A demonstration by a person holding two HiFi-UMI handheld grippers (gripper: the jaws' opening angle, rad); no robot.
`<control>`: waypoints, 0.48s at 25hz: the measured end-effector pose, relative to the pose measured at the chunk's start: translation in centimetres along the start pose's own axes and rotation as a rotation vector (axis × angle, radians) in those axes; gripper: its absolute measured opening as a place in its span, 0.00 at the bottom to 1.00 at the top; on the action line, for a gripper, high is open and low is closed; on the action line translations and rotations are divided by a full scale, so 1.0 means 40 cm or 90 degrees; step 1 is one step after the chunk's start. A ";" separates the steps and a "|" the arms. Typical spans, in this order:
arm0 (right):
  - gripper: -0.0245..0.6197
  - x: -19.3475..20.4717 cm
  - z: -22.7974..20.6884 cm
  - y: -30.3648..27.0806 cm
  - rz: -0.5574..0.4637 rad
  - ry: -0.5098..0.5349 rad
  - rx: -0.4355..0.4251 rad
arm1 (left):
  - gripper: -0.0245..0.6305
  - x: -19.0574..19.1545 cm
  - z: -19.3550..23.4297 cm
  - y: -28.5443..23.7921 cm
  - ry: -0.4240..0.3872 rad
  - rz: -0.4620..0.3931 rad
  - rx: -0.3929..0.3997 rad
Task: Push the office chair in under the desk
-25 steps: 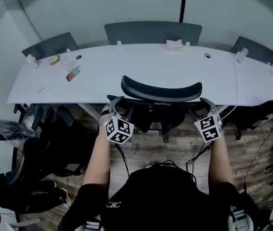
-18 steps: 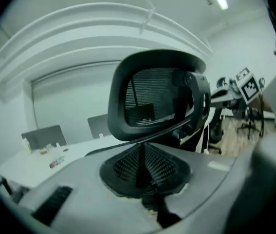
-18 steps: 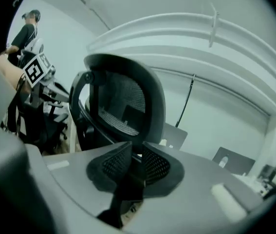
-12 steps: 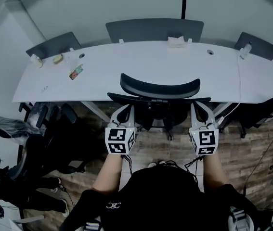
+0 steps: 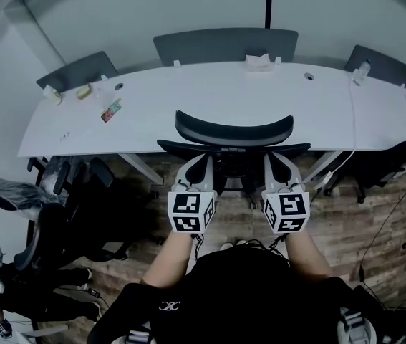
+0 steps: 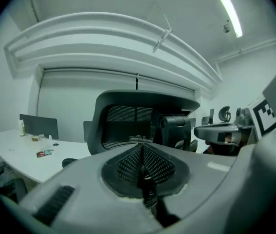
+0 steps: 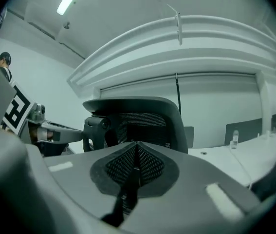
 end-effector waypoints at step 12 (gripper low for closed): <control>0.05 0.005 0.038 -0.011 0.016 -0.002 -0.014 | 0.05 0.004 -0.005 0.007 -0.009 0.002 0.002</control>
Point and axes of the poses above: the fingertips, and each gripper's own axes: y backward along the fingers, z to its left, x out of its underside, the point moved 1 cm from there along y, backward along the fingers, and after that the axes turned 4 degrees about z, right-handed, at the moved point
